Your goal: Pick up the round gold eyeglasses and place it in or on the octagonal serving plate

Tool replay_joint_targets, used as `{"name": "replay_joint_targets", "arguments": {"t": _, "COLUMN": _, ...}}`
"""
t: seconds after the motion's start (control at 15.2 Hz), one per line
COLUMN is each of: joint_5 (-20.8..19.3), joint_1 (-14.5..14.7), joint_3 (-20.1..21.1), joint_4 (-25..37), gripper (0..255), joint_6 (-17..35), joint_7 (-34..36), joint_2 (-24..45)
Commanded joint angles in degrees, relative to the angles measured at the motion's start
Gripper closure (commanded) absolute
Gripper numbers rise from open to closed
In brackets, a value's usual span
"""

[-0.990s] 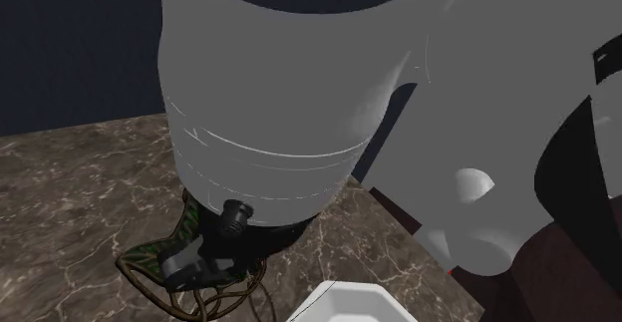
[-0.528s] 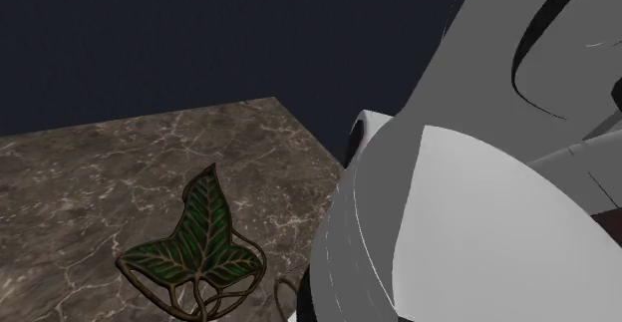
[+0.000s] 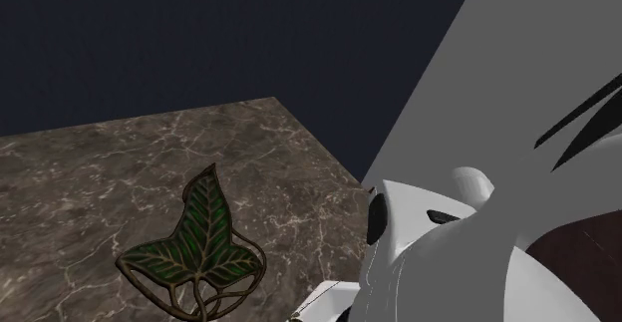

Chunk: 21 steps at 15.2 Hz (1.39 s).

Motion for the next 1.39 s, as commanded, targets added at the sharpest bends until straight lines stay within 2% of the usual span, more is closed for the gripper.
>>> {"name": "replay_joint_targets", "arguments": {"t": 0.0, "joint_5": 0.3, "joint_1": 0.1, "joint_3": 0.3, "joint_4": -1.6, "gripper": 255, "joint_6": 1.4, "joint_7": -0.1, "joint_2": -0.2}}
{"name": "replay_joint_targets", "arguments": {"t": 0.2, "joint_5": 0.6, "joint_1": 0.3, "joint_3": 0.8, "joint_4": -3.6, "gripper": 255, "joint_6": 3.6, "joint_7": 0.0, "joint_2": -0.2}}
{"name": "replay_joint_targets", "arguments": {"t": 0.66, "joint_5": 0.5, "joint_1": 0.3, "joint_3": 0.8, "joint_4": -3.6, "gripper": 255, "joint_6": 3.6, "joint_7": 0.0, "joint_2": -0.1}}
{"name": "replay_joint_targets", "arguments": {"t": 0.73, "joint_5": 0.6, "joint_1": 0.3, "joint_3": 0.8, "joint_4": -3.6, "gripper": 0, "joint_6": 3.5, "joint_7": 0.0, "joint_2": -0.2}}
{"name": "replay_joint_targets", "arguments": {"t": 1.06, "joint_5": 0.5, "joint_1": 0.3, "joint_3": 0.8, "joint_4": -3.6, "gripper": 0, "joint_6": 3.6, "joint_7": 0.0, "joint_2": -0.1}}
{"name": "replay_joint_targets", "arguments": {"t": 1.32, "joint_5": -0.6, "joint_1": -0.3, "joint_3": -0.3, "joint_4": 4.0, "gripper": 0, "joint_6": -3.5, "joint_7": 0.6, "joint_2": 0.6}}
